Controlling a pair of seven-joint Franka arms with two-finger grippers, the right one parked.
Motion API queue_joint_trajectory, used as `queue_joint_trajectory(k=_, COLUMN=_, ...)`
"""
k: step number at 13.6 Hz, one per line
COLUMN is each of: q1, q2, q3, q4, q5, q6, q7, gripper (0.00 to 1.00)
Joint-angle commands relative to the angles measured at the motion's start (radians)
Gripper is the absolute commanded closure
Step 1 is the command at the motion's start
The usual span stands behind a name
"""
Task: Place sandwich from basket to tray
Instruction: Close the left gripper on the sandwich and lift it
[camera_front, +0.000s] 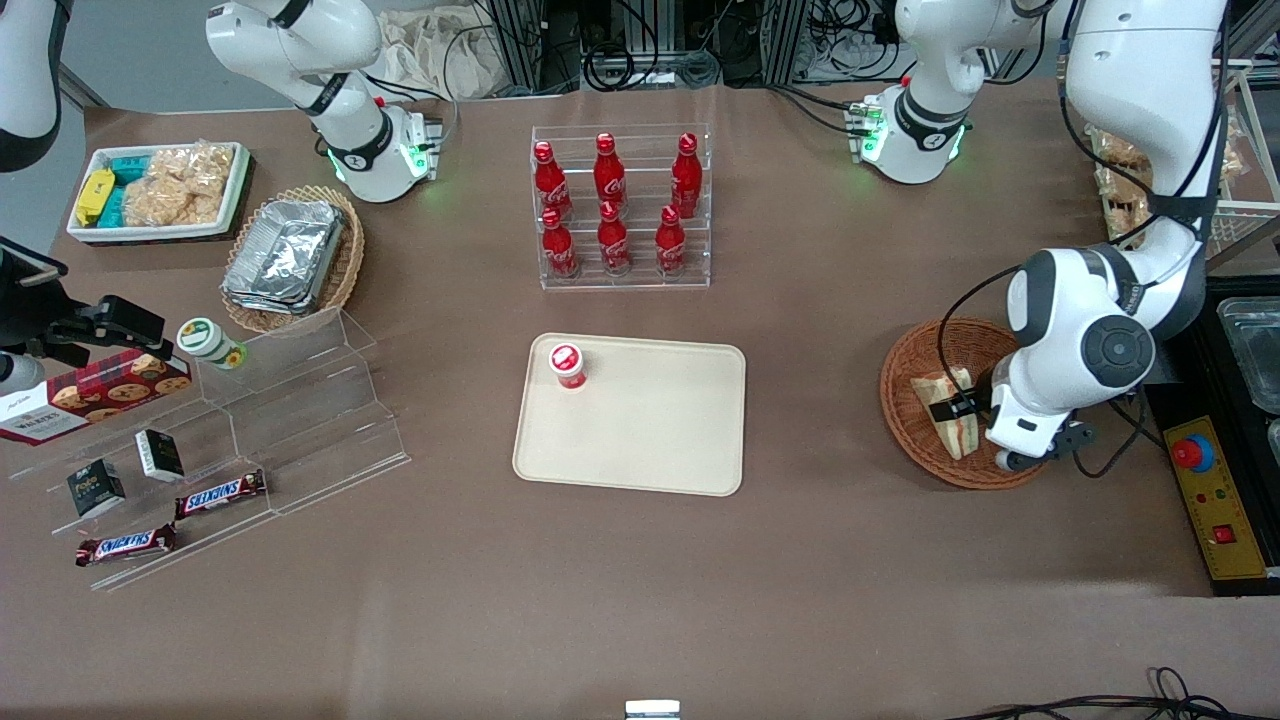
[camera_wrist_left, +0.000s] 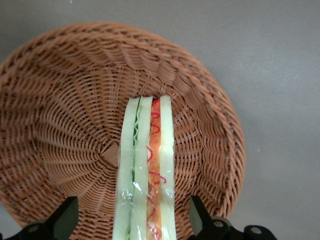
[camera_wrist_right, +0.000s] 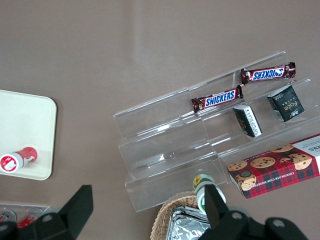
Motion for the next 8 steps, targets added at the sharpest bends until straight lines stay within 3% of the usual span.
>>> queue_joint_trajectory(k=1, q1=-0.017, q2=0.004, q3=0.004, q4=-0.029, q5=-0.005, q6=0.043, q7=-0.032, gripper=0.0)
queue_joint_trajectory(k=3, q1=-0.017, q2=0.007, q3=0.004, q4=-0.029, q5=-0.006, q6=0.046, q7=-0.039, gripper=0.17)
queue_joint_trajectory(k=5, q1=-0.017, q2=0.007, q3=0.004, q4=-0.027, q5=-0.008, q6=0.044, q7=-0.041, gripper=0.46)
queue_joint_trajectory(k=7, q1=-0.017, q2=0.007, q3=0.004, q4=-0.024, q5=-0.008, q6=0.041, q7=-0.053, gripper=0.64)
queue_joint_trajectory(k=8, q1=-0.017, q2=0.006, q3=0.004, q4=-0.021, q5=-0.008, q6=0.037, q7=-0.053, gripper=0.68)
